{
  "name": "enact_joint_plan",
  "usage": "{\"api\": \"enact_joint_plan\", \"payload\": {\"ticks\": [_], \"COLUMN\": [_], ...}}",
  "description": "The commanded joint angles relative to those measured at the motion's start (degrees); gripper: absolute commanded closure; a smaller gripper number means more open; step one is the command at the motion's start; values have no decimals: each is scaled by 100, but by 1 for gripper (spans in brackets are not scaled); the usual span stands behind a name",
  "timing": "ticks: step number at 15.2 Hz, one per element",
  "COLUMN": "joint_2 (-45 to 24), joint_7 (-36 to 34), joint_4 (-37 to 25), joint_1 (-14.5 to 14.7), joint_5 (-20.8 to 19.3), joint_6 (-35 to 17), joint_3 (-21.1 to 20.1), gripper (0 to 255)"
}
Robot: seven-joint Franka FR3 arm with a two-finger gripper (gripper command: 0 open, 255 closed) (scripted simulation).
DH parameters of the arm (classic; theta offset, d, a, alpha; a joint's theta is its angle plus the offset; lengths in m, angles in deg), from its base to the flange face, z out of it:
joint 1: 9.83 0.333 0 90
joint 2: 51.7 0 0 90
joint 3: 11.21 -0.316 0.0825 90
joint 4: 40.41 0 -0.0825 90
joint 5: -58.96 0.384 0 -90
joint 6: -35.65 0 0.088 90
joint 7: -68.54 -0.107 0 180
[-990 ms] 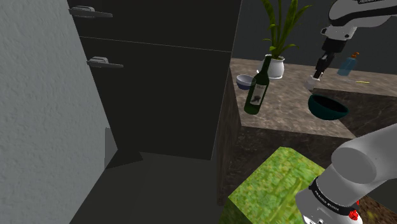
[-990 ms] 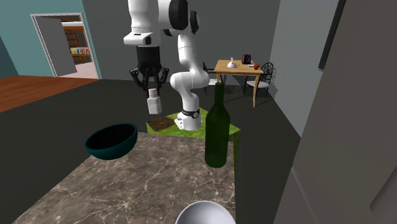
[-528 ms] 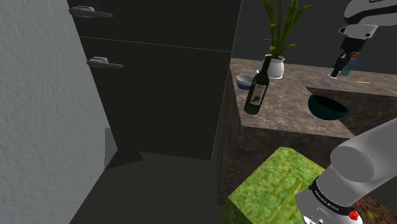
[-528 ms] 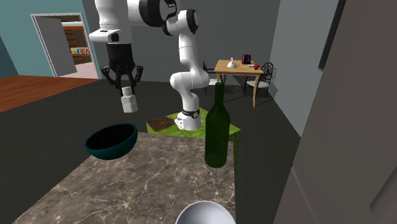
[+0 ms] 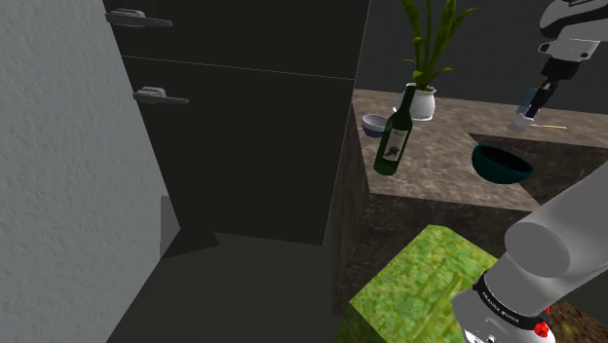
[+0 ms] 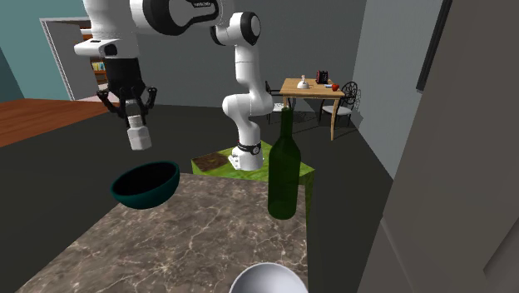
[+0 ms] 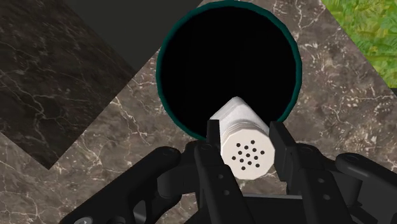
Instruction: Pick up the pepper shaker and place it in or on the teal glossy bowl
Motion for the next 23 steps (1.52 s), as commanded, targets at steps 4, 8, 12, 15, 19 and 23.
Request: {"api": "enact_joint_plan", "payload": {"ticks": [4,8,12,15,19,23], "joint_2": [5,-26,-84,-146,-206,-207], "joint_7": [11,15,34,58,84,84], "joint_4": [376,659,921,1104,1245,1245], "joint_1": [-21,-30,-39,-45,-50,-49], "joint_5": [-15,-4,26,62,100,100], "joint_6": [-378,-685,-992,-1222,-1409,-1409], "joint_3": [29,51,78,101,121,121], "gripper": [255,255,255,255,255,255]}}
